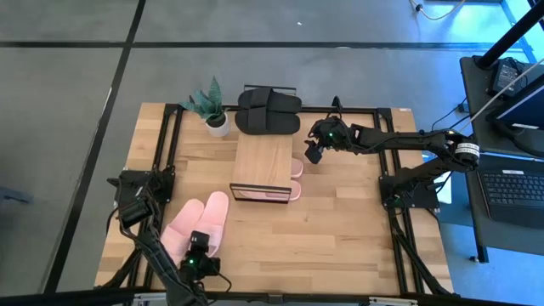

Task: Pick and place slides into the shelf
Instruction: Put the pink slide under the shelf

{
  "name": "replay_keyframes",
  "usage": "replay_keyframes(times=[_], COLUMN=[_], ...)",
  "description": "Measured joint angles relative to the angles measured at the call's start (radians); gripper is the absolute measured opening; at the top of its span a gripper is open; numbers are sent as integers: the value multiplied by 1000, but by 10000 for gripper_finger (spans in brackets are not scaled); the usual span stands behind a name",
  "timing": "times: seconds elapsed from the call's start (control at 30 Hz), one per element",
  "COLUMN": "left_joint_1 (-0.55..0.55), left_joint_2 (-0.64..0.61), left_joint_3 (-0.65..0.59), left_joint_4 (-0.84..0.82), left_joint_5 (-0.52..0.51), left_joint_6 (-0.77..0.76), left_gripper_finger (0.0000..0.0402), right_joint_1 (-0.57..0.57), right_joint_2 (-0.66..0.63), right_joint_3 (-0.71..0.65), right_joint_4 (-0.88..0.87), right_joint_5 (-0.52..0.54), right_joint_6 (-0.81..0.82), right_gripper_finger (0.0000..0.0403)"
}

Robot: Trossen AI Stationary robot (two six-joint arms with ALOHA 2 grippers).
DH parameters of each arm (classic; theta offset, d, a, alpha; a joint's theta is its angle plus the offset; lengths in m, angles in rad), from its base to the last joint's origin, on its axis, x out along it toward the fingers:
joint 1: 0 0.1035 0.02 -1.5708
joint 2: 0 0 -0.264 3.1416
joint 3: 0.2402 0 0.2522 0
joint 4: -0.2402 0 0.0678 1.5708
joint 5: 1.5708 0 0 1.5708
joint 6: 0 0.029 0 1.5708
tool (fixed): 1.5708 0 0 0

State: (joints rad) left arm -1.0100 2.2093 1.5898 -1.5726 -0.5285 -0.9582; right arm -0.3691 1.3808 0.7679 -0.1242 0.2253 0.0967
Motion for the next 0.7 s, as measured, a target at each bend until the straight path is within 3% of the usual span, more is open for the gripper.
replay_keyframes(times=[0.3,0.7], left_joint_1=[2,11], left_joint_2=[1,-63], left_joint_3=[26,284], left_joint_4=[-2,2], left_joint_5=[-1,-30], left_joint_6=[-21,45], left_gripper_finger=[5,2], right_joint_1=[0,0], right_joint_2=[0,0], right_joint_3=[0,0], right_joint_4=[0,0], right_joint_5=[-4,-209], right_joint_6=[65,216], right_gripper_finger=[225,225])
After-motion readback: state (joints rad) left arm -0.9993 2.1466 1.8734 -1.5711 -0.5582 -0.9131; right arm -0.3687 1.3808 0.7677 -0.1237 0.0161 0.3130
